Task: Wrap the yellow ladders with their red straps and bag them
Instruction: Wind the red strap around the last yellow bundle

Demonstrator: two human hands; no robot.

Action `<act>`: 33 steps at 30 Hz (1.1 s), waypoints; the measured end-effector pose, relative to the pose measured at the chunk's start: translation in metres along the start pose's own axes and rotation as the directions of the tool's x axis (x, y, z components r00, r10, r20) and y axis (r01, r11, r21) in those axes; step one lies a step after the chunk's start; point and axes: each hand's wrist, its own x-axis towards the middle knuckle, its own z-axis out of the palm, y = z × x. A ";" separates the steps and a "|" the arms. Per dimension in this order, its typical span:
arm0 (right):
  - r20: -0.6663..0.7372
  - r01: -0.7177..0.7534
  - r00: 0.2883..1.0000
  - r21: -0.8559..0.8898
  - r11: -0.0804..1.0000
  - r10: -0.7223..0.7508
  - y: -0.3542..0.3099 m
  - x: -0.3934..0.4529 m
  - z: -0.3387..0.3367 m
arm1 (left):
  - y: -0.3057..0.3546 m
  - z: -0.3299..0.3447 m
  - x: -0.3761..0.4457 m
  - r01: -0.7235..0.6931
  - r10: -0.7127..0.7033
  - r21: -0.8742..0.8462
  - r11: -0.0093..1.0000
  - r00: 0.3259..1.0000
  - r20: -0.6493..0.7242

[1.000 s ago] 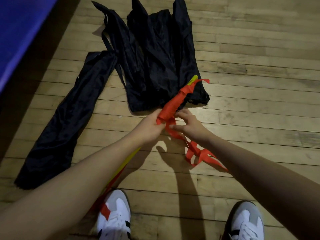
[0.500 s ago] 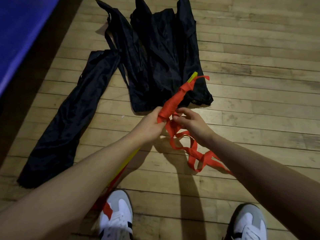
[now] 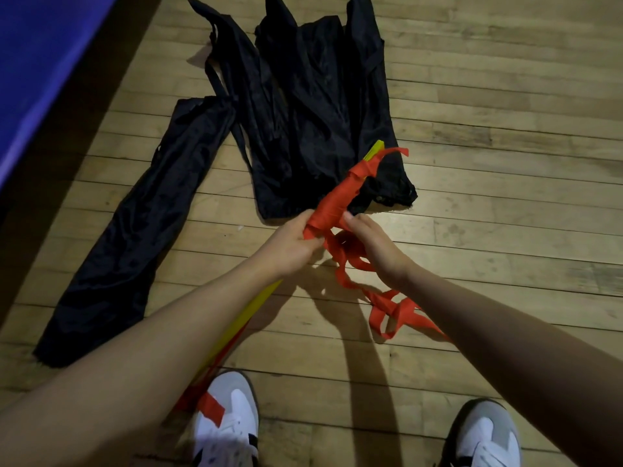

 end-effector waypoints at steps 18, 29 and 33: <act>0.206 -0.067 0.975 -0.086 0.994 0.084 -0.002 -0.002 -0.001 | -0.002 0.002 0.000 0.082 -0.071 0.218 0.972 0.996 -0.058; 0.202 -0.053 0.976 -0.140 0.989 0.081 -0.001 -0.002 -0.016 | -0.009 -0.015 0.006 0.113 -0.116 0.376 0.920 0.993 -0.015; 0.251 -0.071 0.963 -0.119 0.990 0.099 -0.001 -0.006 -0.014 | -0.009 -0.014 -0.003 -0.032 0.059 0.280 0.959 0.994 -0.090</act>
